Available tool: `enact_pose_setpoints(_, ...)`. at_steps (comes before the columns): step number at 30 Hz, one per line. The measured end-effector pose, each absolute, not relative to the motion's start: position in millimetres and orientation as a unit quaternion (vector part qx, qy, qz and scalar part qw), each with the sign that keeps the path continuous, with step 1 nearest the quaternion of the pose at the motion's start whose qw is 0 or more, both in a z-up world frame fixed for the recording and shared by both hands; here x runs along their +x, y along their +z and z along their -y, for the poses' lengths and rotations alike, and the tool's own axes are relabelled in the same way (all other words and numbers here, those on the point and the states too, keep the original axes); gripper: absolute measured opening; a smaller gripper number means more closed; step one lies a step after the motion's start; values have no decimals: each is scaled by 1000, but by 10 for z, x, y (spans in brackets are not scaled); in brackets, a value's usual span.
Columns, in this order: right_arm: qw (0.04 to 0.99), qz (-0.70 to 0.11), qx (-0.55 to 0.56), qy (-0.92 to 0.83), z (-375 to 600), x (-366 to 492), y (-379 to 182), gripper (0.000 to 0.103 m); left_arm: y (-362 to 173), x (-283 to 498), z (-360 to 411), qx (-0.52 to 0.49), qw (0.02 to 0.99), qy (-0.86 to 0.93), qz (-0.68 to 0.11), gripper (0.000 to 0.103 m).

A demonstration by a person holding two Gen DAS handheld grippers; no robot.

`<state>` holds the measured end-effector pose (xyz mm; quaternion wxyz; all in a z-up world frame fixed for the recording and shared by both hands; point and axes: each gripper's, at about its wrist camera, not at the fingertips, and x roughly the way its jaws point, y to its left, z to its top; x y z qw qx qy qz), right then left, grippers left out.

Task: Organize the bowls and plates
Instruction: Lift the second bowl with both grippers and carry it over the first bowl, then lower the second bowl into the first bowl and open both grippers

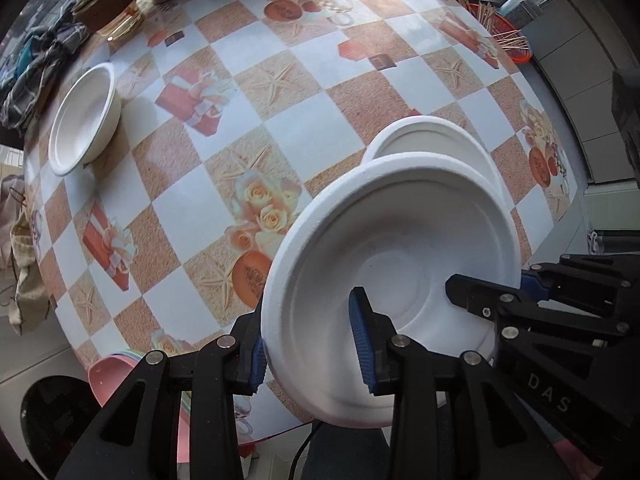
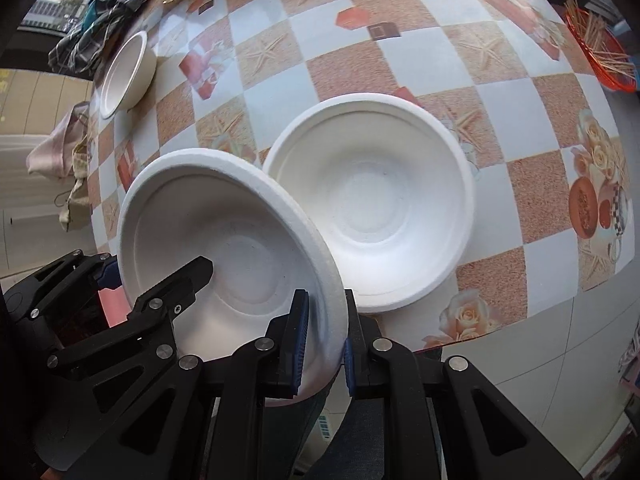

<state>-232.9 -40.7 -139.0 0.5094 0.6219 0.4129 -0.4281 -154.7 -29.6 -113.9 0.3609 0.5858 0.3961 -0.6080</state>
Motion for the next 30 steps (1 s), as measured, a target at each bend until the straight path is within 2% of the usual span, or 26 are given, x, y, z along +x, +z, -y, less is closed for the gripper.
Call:
enact_pose_setpoints(8, 488, -379, 648, -445, 334, -2798, -1374, 18, -1113, -2044, 544, 597, 346, -619, -376, 39)
enact_pose_setpoints(20, 475, -368, 654, -459, 389, -3285, -1339, 18, -1123, -2192, 694, 601, 343, -621, -368, 39)
enact_pose_setpoints(25, 477, -371, 652, -458, 487, -3273, -1421, 18, -1185, -2205, 772, 598, 346, -617, -377, 46)
enact_pose_setpoints(28, 477, -372, 648, -462, 523, -3285, -1415, 19, -1191, -2134, 800, 600, 350, -610, -380, 59)
enact_pose_setpoints(29, 477, -368, 649, -464, 518, -3301, -1399, 27, -1177, -2099, 801, 599, 352, -611, -380, 64)
enact_pose_setpoints(30, 476, -363, 650, -468, 507, -3329, -1383, 51, -1159, -2054, 800, 598, 354, -612, -378, 67)
